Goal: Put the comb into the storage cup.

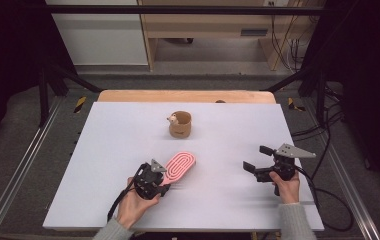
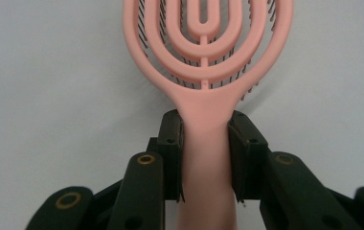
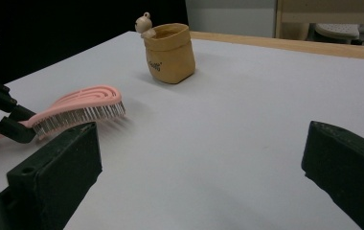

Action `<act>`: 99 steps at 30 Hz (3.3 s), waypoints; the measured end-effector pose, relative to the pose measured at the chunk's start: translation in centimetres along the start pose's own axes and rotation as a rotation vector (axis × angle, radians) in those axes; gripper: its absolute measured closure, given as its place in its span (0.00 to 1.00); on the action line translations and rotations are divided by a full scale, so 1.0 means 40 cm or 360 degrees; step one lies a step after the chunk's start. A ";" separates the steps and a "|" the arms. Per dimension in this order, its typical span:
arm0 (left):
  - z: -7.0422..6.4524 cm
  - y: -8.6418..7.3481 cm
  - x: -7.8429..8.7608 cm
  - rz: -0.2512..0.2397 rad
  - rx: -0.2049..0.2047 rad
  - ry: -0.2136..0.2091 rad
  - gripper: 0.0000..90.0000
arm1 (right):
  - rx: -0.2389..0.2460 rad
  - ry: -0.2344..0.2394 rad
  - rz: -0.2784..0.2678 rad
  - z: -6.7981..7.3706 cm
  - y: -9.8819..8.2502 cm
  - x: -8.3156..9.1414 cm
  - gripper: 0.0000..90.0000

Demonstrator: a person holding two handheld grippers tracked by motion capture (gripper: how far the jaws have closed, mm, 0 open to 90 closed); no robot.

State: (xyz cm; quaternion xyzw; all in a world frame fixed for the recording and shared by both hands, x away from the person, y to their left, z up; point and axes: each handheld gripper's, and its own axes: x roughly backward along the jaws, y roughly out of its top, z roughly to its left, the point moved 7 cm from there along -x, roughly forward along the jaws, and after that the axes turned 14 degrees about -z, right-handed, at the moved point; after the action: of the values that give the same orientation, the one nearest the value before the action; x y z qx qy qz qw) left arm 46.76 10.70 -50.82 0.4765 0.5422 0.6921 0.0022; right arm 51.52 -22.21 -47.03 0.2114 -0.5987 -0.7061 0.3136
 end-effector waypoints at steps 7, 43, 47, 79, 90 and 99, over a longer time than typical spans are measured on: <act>0.003 0.020 0.022 -0.0110 -0.0010 0.0008 0.77 | -0.0001 0.0003 -0.0001 0.000 0.000 -0.001 0.01; 0.049 0.076 0.101 -0.0462 -0.0035 0.0120 0.77 | -0.0019 0.0012 -0.0009 0.008 0.001 -0.007 0.01; 0.053 0.079 0.106 -0.0486 -0.0036 0.0130 0.77 | -0.0023 0.0021 -0.0015 0.014 0.003 -0.011 0.01; 0.068 0.107 0.135 -0.0629 -0.0002 0.0171 0.77 | -0.0040 0.0084 -0.0068 0.113 0.055 -0.061 0.01; 0.056 0.136 0.135 -0.0672 -0.0005 0.0166 0.77 | -0.0056 0.0080 -0.0115 0.137 0.079 -0.066 0.01; 0.040 0.157 0.116 -0.0692 -0.0001 0.0146 0.77 | -0.0051 0.0122 -0.0131 0.170 0.096 -0.072 0.01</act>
State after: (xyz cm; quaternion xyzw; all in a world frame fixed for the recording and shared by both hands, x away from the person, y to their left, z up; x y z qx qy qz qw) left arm 48.49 11.73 -43.11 0.3163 0.6315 0.6964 0.1269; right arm 49.71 -15.70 -42.17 0.2577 -0.5656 -0.7193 0.3102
